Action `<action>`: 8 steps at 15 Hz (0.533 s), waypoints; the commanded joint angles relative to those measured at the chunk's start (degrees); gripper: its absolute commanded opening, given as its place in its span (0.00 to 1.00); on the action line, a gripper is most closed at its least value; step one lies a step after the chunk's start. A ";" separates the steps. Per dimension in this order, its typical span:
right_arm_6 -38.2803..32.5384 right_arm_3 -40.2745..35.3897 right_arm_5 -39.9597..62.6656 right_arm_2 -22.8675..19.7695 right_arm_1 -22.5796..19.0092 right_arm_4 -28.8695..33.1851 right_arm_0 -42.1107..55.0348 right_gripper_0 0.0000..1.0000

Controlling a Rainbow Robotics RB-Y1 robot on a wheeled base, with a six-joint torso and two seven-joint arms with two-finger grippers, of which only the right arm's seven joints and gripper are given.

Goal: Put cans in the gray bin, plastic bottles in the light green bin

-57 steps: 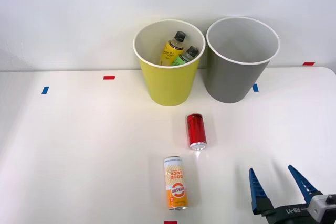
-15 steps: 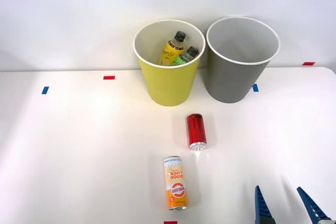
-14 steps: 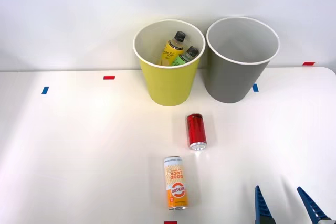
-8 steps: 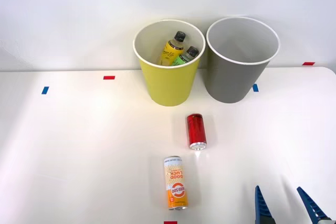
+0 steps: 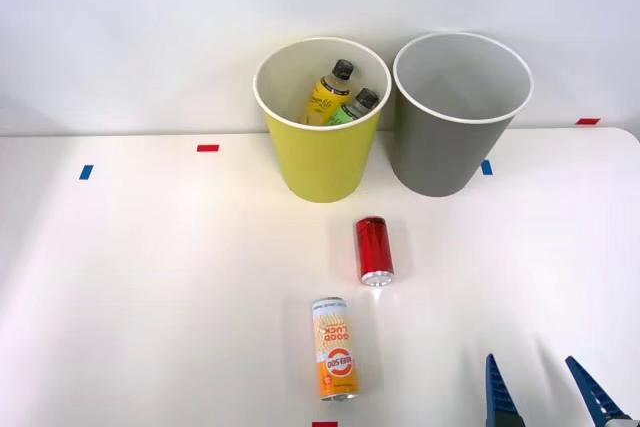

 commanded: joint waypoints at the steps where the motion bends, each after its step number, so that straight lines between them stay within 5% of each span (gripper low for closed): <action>1: 0.00 0.00 0.00 0.00 0.00 0.00 0.00 1.00; 8: 0.00 0.00 0.00 0.00 0.00 0.00 0.00 1.00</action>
